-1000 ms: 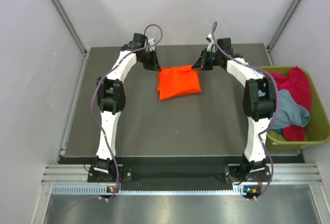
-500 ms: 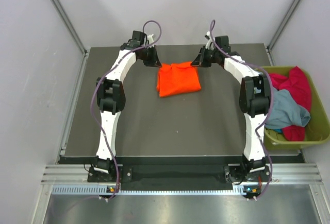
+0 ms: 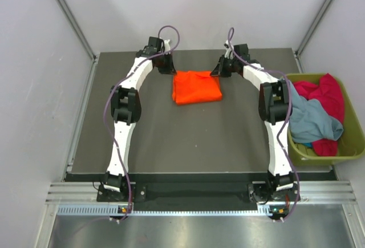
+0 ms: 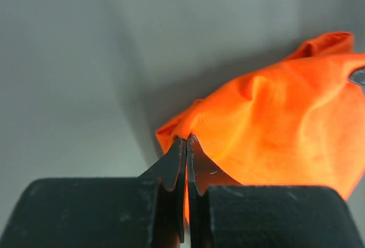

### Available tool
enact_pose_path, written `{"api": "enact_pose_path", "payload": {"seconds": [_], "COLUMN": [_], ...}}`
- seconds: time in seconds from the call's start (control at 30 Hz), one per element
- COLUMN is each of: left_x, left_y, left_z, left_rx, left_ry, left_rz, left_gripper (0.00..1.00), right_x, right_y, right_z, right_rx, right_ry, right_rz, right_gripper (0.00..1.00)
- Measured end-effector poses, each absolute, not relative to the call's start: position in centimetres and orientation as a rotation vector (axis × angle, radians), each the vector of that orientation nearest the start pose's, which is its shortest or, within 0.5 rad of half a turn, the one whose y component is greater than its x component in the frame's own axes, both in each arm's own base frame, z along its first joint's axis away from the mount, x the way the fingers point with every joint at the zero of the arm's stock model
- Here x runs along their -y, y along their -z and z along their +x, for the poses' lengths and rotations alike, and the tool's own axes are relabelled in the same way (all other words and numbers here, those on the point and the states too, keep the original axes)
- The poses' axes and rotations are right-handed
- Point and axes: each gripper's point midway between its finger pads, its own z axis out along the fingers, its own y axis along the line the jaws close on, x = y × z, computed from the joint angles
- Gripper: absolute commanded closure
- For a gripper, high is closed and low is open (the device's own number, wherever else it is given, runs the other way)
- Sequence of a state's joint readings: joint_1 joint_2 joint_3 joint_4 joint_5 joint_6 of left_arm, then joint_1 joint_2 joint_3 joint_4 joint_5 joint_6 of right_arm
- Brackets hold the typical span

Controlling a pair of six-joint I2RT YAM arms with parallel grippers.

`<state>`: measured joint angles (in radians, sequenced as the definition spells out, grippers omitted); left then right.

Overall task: Fold and stack the t-shirts
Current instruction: Fold the tshirt, then neatly place the folded tshirt to the corner

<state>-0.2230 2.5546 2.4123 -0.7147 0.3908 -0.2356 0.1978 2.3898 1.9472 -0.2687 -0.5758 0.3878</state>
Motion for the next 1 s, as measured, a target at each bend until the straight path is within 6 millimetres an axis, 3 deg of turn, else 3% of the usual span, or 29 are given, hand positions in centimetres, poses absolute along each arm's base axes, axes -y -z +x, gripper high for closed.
{"api": "enact_pose_path", "payload": {"seconds": [0.07,0.1,0.13,0.17,0.23,0.3,0.4,0.57,0.63,0.7,0.8,0.9,1.0], "left_x": [20.7,20.6,20.4,20.3,20.0,19.7,18.7,15.5,14.5,13.6,13.2,14.4,15.5], "left_y": [-7.5,-7.2,-7.0,-7.0,-7.3,-8.3,-10.8,-15.2,-15.3,-14.2,-11.3,-8.8,-7.7], "left_z": [58.3,58.3,58.4,58.5,58.7,58.9,58.3,55.3,54.4,53.4,51.3,49.5,48.6], "left_rx": [-2.459,-2.461,-2.464,-2.463,-2.457,-2.443,-2.421,-2.41,-2.422,-2.455,-2.543,-2.616,-2.648], "left_ry": [0.656,0.645,0.631,0.619,0.604,0.601,0.621,0.772,0.847,0.926,1.031,1.144,1.222], "left_rz": [0.16,0.16,0.151,0.149,0.141,0.127,0.106,0.037,-0.006,-0.064,-0.159,-0.223,-0.255], "left_gripper": [0.68,0.56,0.42,0.28,0.26,0.25,0.26,0.29,0.31,0.32,0.34,0.34,0.34], "right_x": [-22.3,-22.3,-22.2,-22.1,-21.8,-21.4,-20.9,-21.5,-22.2,-22.8,-23.8,-24.8,-25.5], "right_y": [-7.2,-7.2,-7.2,-7.2,-7.3,-7.5,-9.4,-16.5,-18.9,-19.7,-18.3,-14.6,-11.8], "right_z": [56.5,56.7,56.8,56.9,57.2,57.3,57.2,56.4,55.6,54.8,53.2,50.6,48.8], "right_rx": [-2.325,-2.325,-2.326,-2.324,-2.315,-2.313,-2.289,-2.167,-2.122,-2.111,-2.15,-2.261,-2.347], "right_ry": [-0.949,-0.943,-0.934,-0.921,-0.889,-0.852,-0.814,-0.861,-0.905,-0.947,-1.01,-1.072,-1.109], "right_rz": [-0.088,-0.084,-0.08,-0.079,-0.094,-0.107,-0.132,-0.183,-0.206,-0.218,-0.226,-0.208,-0.199], "right_gripper": [0.86,0.74,0.54,0.48,0.39,0.39,0.39,0.44,0.44,0.44,0.44,0.44,0.45]}}
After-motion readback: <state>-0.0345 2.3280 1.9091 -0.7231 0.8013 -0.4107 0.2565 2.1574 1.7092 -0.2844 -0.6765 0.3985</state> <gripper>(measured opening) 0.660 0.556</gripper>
